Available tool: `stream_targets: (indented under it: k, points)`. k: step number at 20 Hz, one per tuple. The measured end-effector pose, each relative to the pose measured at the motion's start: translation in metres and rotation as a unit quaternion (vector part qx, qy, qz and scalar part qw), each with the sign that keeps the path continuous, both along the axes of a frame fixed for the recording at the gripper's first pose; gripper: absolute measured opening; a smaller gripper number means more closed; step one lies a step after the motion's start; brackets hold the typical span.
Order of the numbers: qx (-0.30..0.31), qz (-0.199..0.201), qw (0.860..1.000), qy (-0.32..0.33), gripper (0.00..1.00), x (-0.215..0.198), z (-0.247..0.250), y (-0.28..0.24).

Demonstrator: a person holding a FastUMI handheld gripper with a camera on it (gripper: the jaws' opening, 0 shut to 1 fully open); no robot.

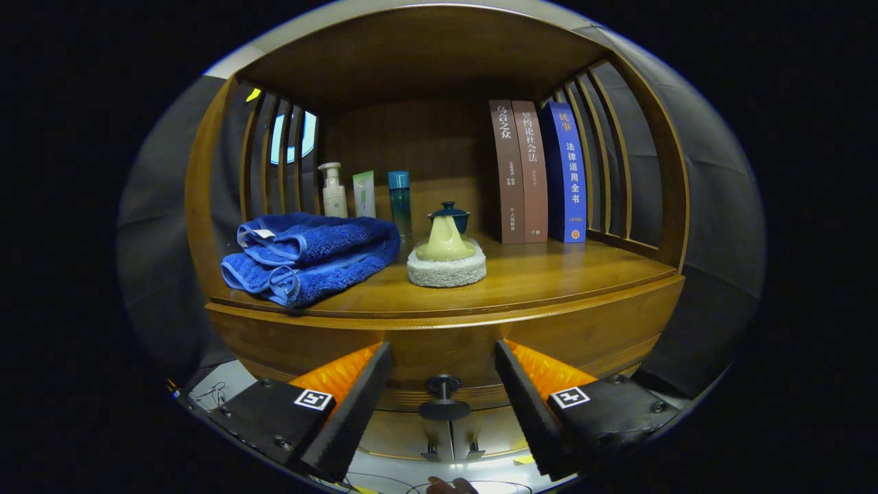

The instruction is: Pull open the drawer, take out the items inside it, and place them on the countertop above the cabinet.

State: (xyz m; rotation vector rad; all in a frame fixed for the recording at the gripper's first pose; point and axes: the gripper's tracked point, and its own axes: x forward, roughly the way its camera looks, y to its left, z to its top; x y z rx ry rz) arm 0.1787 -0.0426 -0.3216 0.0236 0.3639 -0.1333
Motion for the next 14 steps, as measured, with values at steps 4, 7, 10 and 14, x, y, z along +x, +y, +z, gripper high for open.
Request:
stream_targets:
  k: [4, 7, 10, 14]
  points:
    - [0.007, 0.013, 1.000, -0.011, 1.00, -0.010, 0.020, 0.010]
    - [-0.002, 0.027, 0.999, -0.035, 1.00, -0.030, 0.059, 0.022]
    - [-0.011, 0.039, 0.997, -0.073, 1.00, -0.053, 0.115, 0.029]
    - [-0.023, 0.046, 0.991, -0.124, 0.99, -0.095, 0.195, 0.033]
